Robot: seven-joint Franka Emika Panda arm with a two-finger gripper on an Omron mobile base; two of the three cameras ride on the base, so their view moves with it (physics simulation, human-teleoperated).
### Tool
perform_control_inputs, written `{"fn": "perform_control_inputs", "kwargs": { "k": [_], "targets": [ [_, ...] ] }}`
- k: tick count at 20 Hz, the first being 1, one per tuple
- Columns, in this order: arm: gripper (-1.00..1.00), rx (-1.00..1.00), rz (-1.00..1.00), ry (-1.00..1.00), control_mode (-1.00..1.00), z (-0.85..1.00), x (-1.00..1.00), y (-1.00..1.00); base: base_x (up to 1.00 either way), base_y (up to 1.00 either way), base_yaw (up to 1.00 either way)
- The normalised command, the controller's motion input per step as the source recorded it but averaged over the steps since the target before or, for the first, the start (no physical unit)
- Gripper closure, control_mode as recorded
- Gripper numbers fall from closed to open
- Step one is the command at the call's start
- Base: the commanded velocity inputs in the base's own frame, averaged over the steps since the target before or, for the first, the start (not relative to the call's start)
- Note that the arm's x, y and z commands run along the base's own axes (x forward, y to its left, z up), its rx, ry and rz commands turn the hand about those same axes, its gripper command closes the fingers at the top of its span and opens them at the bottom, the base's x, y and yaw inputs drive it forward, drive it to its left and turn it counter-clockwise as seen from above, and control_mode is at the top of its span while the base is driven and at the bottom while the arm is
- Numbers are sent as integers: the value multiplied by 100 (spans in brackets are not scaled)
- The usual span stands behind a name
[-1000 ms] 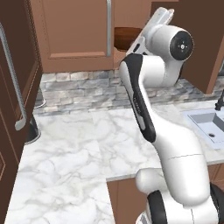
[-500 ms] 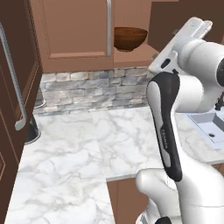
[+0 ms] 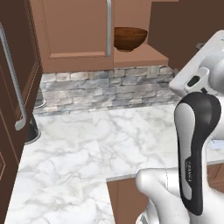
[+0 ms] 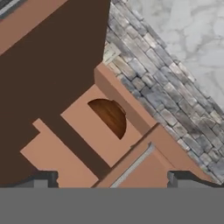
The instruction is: Open the cabinet. Pick the bowls from the counter and place them in the cabinet. Then close the cabinet.
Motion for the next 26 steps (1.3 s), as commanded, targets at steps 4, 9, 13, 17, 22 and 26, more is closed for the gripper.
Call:
{"fn": "perform_control_inputs", "kwargs": {
  "k": [4,9,13,17,22,26],
  "targets": [
    [-100,24,-13,19,-100,0,-82,-5,0,0,0],
    [-100,32,-25,16,-100,0,-77,-18,0,0,0],
    [-100,31,-23,21,-100,0,-57,-23,0,0,0],
    [-100,30,-20,15,-100,-2,-34,-24,0,0,0],
    [-100,34,-13,-11,-100,-13,-37,-31,0,0,0],
    [-100,38,-6,-9,-100,-20,-27,-20,0,0,0]
  ]
}}
